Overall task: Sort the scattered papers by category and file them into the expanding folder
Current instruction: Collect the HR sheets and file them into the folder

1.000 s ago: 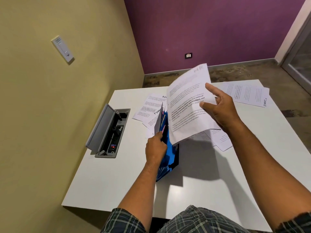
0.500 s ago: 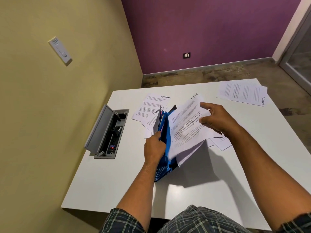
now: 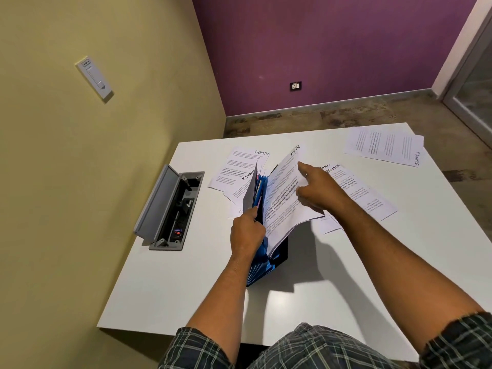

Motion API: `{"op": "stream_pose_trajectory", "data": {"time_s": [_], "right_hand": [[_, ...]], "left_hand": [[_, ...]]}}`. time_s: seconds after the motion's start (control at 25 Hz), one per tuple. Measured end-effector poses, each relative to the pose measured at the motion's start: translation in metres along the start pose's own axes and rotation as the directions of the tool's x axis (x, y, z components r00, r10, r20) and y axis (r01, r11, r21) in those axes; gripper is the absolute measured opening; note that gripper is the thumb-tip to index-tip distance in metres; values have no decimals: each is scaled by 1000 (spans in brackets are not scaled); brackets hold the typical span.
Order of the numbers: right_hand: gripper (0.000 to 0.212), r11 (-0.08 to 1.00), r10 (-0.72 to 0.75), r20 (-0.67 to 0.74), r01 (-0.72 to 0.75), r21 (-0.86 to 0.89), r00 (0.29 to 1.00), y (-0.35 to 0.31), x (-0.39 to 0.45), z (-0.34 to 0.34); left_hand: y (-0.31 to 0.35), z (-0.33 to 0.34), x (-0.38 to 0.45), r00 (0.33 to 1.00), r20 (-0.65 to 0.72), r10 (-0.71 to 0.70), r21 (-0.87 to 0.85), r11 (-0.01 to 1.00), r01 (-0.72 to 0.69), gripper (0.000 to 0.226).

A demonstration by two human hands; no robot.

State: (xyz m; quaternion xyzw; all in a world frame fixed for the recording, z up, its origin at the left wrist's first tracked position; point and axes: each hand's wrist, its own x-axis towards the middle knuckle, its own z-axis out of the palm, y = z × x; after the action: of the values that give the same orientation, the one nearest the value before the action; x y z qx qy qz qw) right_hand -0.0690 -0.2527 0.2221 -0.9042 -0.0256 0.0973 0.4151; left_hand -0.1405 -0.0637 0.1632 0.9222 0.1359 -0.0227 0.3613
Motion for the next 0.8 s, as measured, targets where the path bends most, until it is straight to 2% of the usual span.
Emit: {"op": "stream_pose_trajectory", "data": {"time_s": [0.2, 0.44, 0.68, 0.8], "right_hand": [[81, 969, -23, 131, 55, -241, 991, -12, -1, 31], [82, 971, -43, 216, 92, -222, 975, -13, 3, 41], [84, 936, 11, 336, 109, -335, 942, -13, 24, 58], [93, 937, 32, 284, 70, -342, 958, -2, 27, 77]], "left_hand": [[-2, 5, 2, 1000, 10, -8, 1, 1000, 8, 39], [-7, 8, 7, 1000, 11, -8, 0, 1000, 8, 41], [-7, 15, 7, 1000, -8, -3, -14, 1000, 3, 46], [-8, 15, 8, 1000, -28, -13, -19, 1000, 12, 50]]}}
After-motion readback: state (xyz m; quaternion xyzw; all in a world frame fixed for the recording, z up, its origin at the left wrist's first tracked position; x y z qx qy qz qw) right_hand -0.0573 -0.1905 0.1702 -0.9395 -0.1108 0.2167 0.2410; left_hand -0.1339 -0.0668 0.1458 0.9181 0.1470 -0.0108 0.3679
